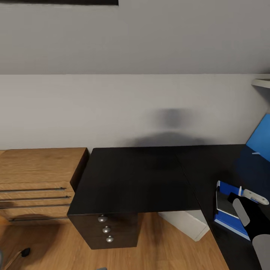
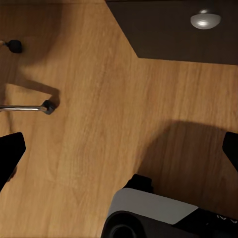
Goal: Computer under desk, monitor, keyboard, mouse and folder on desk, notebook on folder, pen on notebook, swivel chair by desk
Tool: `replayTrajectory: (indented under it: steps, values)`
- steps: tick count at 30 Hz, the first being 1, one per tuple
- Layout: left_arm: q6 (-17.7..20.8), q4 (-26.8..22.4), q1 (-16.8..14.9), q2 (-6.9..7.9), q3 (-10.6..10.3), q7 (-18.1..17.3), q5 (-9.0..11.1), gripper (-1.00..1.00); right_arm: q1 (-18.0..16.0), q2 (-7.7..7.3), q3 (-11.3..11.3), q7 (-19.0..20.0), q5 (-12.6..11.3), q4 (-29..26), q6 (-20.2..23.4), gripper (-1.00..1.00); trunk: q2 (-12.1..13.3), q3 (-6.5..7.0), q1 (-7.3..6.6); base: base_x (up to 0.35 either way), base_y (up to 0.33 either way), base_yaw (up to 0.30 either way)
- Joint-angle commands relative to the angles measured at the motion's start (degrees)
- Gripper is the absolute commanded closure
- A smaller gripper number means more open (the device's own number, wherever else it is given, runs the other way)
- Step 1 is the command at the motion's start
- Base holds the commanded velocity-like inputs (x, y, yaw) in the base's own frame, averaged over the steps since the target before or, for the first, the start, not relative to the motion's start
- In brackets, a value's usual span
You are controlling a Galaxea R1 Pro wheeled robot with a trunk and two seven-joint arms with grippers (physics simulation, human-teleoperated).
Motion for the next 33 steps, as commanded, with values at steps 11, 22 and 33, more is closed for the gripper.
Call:
replayTrajectory:
  steps: [11, 22, 33]
  values:
    - [-0.3, -0.09, -0.1, 0.11, -0.39, 0.35, 0.56, -1.0, -0.02, 0.0, 0.02, -0.21, -0.54, -0.07, 0.51, 1.0, -0.05, -0.06, 0.01, 0.0, 0.0, 0.0]
    - [-0.3, -0.09, -0.1, 0.11, -0.38, 0.35, 0.56, -1.0, -0.03, 0.05, 0.09, -0.21, -0.54, -0.08, 0.61, 1.0, -0.05, -0.06, 0.01, 0.0, 0.0, 0.0]
    - [-0.34, -0.09, -0.1, 0.11, -0.34, 0.35, 0.55, -1.0, -0.03, 0.05, 0.11, -0.21, -0.54, -0.07, 0.62, -1.0, -0.05, -0.06, 0.01, 0.0, 0.0, 0.0]
